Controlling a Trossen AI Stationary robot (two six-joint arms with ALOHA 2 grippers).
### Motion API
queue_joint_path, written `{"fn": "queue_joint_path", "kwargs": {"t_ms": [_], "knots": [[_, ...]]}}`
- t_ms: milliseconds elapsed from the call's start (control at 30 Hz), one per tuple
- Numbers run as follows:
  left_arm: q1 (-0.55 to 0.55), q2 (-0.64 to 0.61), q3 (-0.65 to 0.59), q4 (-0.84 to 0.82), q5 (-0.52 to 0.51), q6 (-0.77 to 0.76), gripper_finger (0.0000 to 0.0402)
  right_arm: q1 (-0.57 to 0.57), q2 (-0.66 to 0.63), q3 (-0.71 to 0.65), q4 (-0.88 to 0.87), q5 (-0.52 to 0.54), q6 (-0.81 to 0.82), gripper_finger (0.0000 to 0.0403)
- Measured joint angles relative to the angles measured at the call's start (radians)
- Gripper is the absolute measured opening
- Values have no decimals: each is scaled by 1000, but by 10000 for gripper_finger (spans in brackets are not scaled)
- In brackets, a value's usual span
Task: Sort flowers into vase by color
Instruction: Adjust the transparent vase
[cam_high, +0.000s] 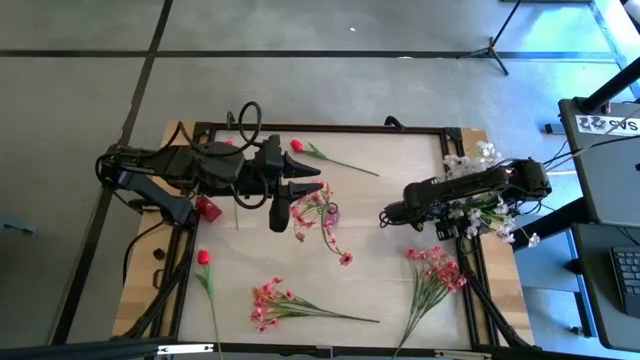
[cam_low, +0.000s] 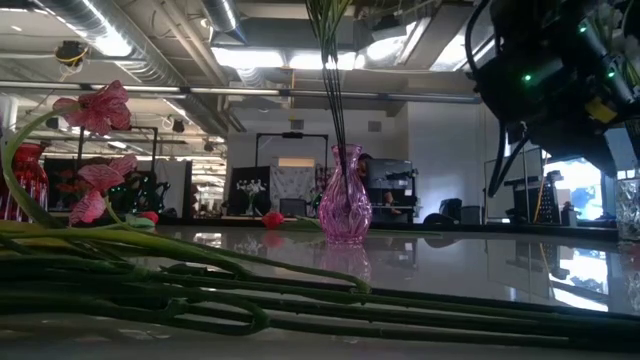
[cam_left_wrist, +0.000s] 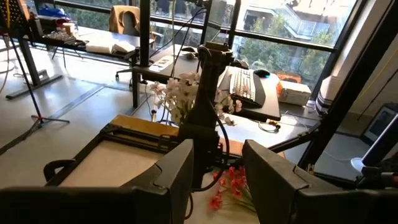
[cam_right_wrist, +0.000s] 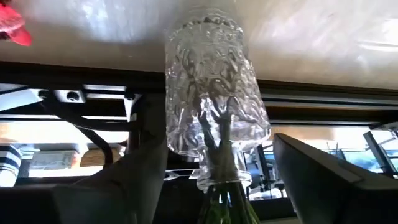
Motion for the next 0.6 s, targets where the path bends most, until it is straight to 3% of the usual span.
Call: {"fn": "queue_joint_path", "kwargs": {"t_ms": [300, 467, 600], "knots": [[6, 0, 0, 0, 0, -22, 138, -17, 0, 0, -4, 83, 0, 347], [8, 0, 0, 16, -1, -26, 138, -82, 0, 0, -4, 87, -17, 329], [7, 0, 0, 18, 0, -35, 138, -127, 0, 0, -4, -3, -30, 307]]}}
